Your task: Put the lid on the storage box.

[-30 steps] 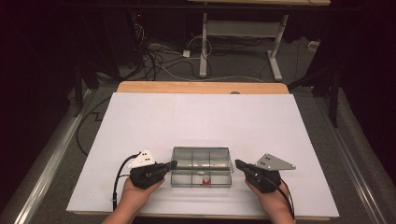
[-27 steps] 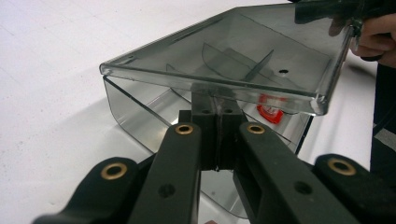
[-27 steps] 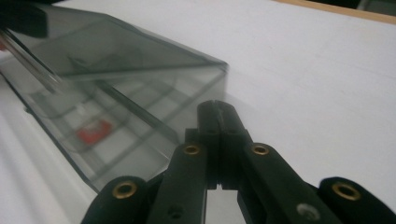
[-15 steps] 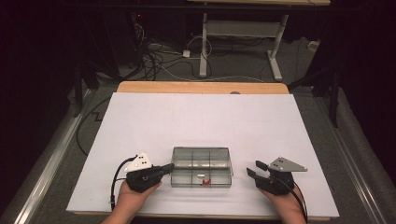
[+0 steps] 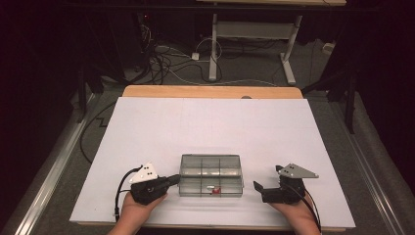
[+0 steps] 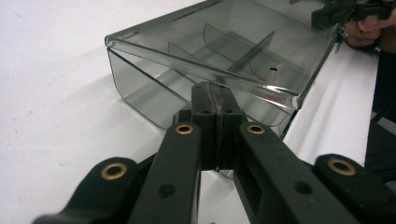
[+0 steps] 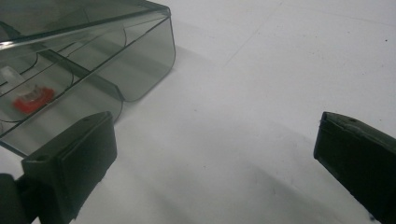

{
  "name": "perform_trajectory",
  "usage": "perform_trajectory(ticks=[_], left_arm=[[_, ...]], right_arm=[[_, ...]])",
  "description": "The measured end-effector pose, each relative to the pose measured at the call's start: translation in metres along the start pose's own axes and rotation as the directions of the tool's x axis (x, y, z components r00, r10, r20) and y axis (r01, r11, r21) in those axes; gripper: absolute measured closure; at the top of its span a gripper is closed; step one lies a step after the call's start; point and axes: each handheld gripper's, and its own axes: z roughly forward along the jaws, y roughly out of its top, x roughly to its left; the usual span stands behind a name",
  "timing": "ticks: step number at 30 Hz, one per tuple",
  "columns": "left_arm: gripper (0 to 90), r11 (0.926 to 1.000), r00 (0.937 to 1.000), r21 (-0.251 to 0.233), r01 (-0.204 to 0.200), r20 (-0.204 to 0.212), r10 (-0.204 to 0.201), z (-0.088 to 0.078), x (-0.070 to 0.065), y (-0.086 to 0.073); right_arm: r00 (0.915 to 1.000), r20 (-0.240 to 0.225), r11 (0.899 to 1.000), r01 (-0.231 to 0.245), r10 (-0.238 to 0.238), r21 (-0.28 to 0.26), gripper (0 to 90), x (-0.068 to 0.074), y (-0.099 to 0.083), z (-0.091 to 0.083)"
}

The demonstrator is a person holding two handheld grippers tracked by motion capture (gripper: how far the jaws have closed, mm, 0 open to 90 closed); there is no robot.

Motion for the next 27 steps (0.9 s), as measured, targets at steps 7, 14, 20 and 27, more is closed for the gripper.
perform_trajectory(ticks=[7,14,20,27], left_arm=[[87.8,0.9990,0.9999,0.043,0.008,-0.008,-0.007,0.000,0.002,-0.007],[87.8,0.9986,0.9976,0.050,0.016,-0.069,-0.013,-0.004,0.009,-0.011],[87.8,0.9965,0.9891,0.081,0.021,-0.147,-0.008,-0.010,0.022,-0.012],[87.7,0.9966,0.9725,0.069,0.044,-0.231,-0.027,-0.028,0.048,-0.014]], right_arm=[[0.9999,-0.005,1.000,0.016,-0.016,0.011,0.6,0.001,0.000,0.001],[0.9998,-0.009,1.000,0.016,-0.016,0.007,0.6,0.003,0.001,0.001],[0.9999,-0.009,1.000,0.007,-0.007,-0.006,0.6,0.002,0.001,0.000],[0.9999,-0.005,1.000,0.012,-0.013,-0.022,0.6,0.001,0.001,-0.002]])
